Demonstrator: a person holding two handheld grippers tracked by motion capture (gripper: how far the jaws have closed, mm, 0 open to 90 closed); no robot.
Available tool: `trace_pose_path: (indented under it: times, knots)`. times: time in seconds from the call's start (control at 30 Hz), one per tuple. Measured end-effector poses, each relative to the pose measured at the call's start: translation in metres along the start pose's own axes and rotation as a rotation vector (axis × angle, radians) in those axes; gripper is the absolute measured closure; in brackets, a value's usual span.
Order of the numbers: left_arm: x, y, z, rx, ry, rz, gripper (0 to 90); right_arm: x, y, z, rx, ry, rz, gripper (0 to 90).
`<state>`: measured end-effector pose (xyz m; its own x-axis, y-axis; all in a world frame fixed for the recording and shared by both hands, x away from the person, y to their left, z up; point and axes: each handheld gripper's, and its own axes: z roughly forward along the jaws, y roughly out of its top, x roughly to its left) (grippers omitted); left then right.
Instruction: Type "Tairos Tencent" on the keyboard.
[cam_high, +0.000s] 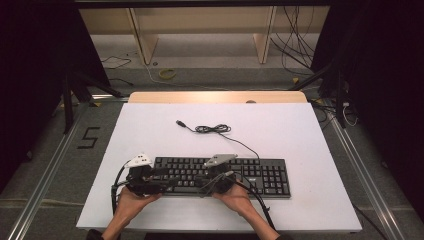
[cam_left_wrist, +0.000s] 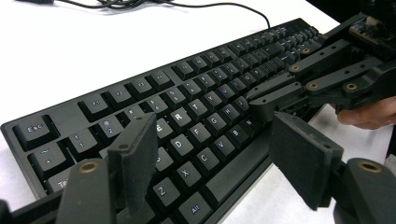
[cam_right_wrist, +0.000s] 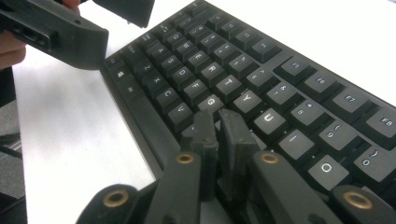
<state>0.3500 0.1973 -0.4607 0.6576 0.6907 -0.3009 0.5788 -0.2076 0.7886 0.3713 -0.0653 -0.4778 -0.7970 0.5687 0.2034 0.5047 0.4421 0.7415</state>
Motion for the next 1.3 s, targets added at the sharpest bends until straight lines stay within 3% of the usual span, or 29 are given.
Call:
trace_pose_path:
  times: [0.53,1.03,1.3]
  knots:
    - [0.0,-0.001,0.002,0.009,0.007,0.013,36.5,-0.003,0.002,-0.019,-0.051,0.05,0.048,63.5]
    - [-0.001,0.0,0.005,0.04,-0.012,0.048,57.1,-0.004,0.0,-0.026,-0.073,0.053,0.052,50.4]
    - [-0.001,0.0,0.011,0.093,-0.012,0.068,72.0,-0.006,-0.002,-0.031,-0.076,0.047,0.058,45.0]
